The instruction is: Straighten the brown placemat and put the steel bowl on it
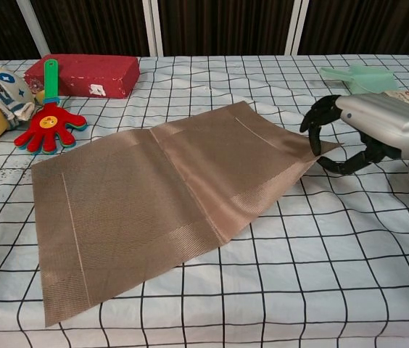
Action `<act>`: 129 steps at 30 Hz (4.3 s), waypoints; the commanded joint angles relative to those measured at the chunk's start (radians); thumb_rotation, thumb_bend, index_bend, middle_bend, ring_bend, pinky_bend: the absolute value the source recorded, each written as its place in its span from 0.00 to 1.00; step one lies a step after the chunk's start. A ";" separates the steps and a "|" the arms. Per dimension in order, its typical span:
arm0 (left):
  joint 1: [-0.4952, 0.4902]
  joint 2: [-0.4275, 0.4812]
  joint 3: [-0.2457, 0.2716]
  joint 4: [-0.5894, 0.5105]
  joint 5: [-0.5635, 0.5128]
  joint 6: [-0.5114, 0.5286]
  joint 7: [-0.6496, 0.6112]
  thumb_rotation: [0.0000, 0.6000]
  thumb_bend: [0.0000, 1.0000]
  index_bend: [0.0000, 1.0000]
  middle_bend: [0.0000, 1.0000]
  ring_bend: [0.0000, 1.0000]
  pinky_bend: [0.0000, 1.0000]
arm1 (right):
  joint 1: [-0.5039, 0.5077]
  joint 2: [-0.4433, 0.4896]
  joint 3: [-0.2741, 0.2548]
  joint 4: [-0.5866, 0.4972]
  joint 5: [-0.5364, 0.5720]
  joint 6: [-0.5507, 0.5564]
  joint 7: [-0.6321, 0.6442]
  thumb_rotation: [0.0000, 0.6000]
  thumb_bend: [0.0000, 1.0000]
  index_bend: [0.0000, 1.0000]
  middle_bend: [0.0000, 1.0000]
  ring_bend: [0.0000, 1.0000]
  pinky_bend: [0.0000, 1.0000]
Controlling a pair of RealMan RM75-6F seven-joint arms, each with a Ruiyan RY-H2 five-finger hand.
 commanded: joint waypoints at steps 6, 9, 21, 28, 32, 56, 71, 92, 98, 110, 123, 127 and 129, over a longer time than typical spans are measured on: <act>0.002 0.001 0.008 -0.003 0.014 0.003 0.001 1.00 0.04 0.04 0.00 0.00 0.00 | -0.117 0.057 -0.044 -0.145 0.018 0.109 -0.092 1.00 0.41 0.64 0.27 0.11 0.19; 0.003 0.002 0.012 -0.004 0.021 0.004 0.001 1.00 0.04 0.04 0.00 0.00 0.00 | -0.151 0.044 -0.054 -0.184 0.025 0.135 -0.132 1.00 0.41 0.65 0.27 0.11 0.19; 0.005 0.010 0.019 -0.008 0.031 0.003 -0.010 1.00 0.04 0.04 0.00 0.00 0.00 | -0.222 0.019 -0.113 -0.261 -0.003 0.160 -0.247 1.00 0.43 0.67 0.28 0.11 0.19; 0.006 0.007 0.021 -0.008 0.035 0.004 -0.001 1.00 0.04 0.04 0.00 0.00 0.00 | -0.282 -0.032 -0.129 -0.279 -0.007 0.204 -0.336 1.00 0.46 0.68 0.29 0.12 0.19; 0.006 0.006 0.020 -0.008 0.033 0.005 -0.001 1.00 0.04 0.04 0.00 0.00 0.00 | -0.295 -0.049 -0.133 -0.298 0.001 0.200 -0.393 1.00 0.46 0.68 0.29 0.12 0.19; 0.007 0.005 0.022 -0.008 0.039 0.005 -0.002 1.00 0.04 0.04 0.00 0.00 0.00 | -0.385 -0.050 -0.113 -0.360 0.082 0.241 -0.571 1.00 0.50 0.69 0.29 0.12 0.19; 0.008 0.007 0.021 -0.009 0.042 0.008 -0.006 1.00 0.04 0.04 0.00 0.00 0.00 | -0.384 -0.104 -0.112 -0.358 0.061 0.194 -0.587 1.00 0.50 0.69 0.29 0.12 0.19; 0.010 0.014 0.007 -0.007 0.035 0.018 -0.027 1.00 0.04 0.04 0.00 0.00 0.00 | -0.394 -0.120 -0.097 -0.369 0.059 0.197 -0.638 1.00 0.51 0.69 0.29 0.11 0.19; 0.011 0.012 0.008 -0.008 0.035 0.019 -0.023 1.00 0.04 0.04 0.00 0.00 0.00 | -0.410 -0.089 -0.094 -0.381 0.066 0.211 -0.633 1.00 0.51 0.69 0.29 0.12 0.19; 0.011 0.011 0.008 -0.008 0.036 0.021 -0.022 1.00 0.04 0.04 0.00 0.00 0.00 | -0.449 -0.077 -0.119 -0.373 0.067 0.226 -0.598 1.00 0.51 0.69 0.30 0.12 0.19; 0.013 0.012 0.002 -0.007 0.037 0.030 -0.028 1.00 0.04 0.04 0.00 0.00 0.00 | -0.460 -0.107 -0.138 -0.371 0.043 0.210 -0.584 1.00 0.51 0.69 0.30 0.12 0.19; 0.016 0.010 -0.009 -0.005 0.026 0.039 -0.032 1.00 0.04 0.04 0.00 0.00 0.00 | -0.459 -0.125 -0.137 -0.365 0.036 0.203 -0.593 1.00 0.50 0.69 0.30 0.11 0.19; 0.016 0.011 -0.013 -0.005 0.020 0.039 -0.035 1.00 0.04 0.04 0.00 0.00 0.00 | -0.459 -0.131 -0.133 -0.363 0.035 0.200 -0.598 1.00 0.51 0.69 0.30 0.11 0.19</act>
